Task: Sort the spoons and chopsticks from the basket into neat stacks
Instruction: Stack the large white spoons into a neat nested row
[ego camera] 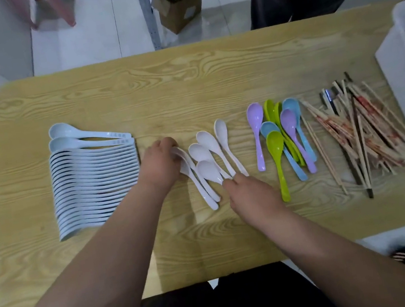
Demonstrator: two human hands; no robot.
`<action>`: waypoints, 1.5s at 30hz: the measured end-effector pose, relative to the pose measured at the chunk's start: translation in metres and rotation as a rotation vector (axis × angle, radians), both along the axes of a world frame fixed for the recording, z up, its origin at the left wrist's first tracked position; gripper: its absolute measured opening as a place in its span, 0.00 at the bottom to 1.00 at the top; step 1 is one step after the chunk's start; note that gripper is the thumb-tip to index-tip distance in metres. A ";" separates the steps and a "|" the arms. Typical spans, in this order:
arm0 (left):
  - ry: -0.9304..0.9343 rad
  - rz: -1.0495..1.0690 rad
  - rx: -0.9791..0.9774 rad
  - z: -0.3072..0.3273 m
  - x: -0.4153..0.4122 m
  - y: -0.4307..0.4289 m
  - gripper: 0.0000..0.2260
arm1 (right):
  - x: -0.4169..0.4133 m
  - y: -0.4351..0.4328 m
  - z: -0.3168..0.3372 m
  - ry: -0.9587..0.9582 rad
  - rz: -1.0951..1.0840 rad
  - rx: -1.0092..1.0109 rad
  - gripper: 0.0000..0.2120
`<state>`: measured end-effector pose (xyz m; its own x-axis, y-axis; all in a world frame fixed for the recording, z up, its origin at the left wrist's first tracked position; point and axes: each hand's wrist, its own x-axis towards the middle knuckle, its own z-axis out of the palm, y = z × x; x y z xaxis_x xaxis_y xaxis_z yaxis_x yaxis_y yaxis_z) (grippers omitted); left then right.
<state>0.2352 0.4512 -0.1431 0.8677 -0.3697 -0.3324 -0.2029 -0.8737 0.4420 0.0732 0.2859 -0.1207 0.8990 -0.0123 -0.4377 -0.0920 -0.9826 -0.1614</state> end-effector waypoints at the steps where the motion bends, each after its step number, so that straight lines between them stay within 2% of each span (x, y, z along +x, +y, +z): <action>1: 0.003 0.027 -0.017 -0.001 -0.004 0.000 0.15 | 0.000 -0.001 -0.001 0.006 0.015 0.008 0.14; 5: 0.101 0.144 -0.163 0.007 -0.025 0.009 0.09 | 0.001 -0.005 0.000 -0.007 -0.002 0.036 0.14; 9: 0.393 0.533 -0.515 0.027 -0.055 0.021 0.06 | -0.003 -0.007 0.003 -0.018 -0.227 0.267 0.13; 11: 0.451 0.670 -0.638 0.034 -0.065 0.024 0.08 | -0.006 -0.006 0.006 -0.053 -0.347 0.387 0.11; 15: 0.513 0.752 -0.742 0.042 -0.070 0.032 0.11 | -0.007 0.006 0.017 -0.143 -0.473 0.542 0.09; 17: 0.551 0.779 -0.758 0.043 -0.068 0.033 0.10 | -0.005 0.018 0.025 -0.174 -0.430 0.603 0.09; 19: 0.643 0.904 -0.811 0.043 -0.063 0.031 0.07 | -0.004 0.033 0.031 -0.188 -0.388 0.650 0.09; 22: 0.789 1.025 -0.920 0.048 -0.058 0.029 0.04 | -0.003 0.054 0.035 -0.157 -0.436 0.690 0.10; 28: 0.939 0.990 -0.995 0.053 -0.059 0.043 0.07 | -0.005 0.076 0.040 -0.114 -0.444 0.696 0.15; 32: 0.980 0.999 -1.006 0.057 -0.057 0.045 0.13 | -0.006 0.083 0.047 -0.003 -0.516 0.808 0.15; 36: 1.008 0.991 -1.047 0.062 -0.056 0.038 0.13 | -0.007 0.081 0.050 0.040 -0.556 0.870 0.16; 39: 0.951 0.901 -1.054 0.064 -0.058 0.034 0.13 | -0.005 0.069 0.050 0.067 -0.561 0.875 0.15; 41: 0.887 0.848 -1.032 0.063 -0.061 0.029 0.07 | -0.004 0.059 0.051 0.067 -0.565 0.874 0.13; 45: 0.775 0.953 -1.019 0.057 -0.070 0.016 0.04 | -0.006 0.039 0.051 0.109 -0.577 0.948 0.14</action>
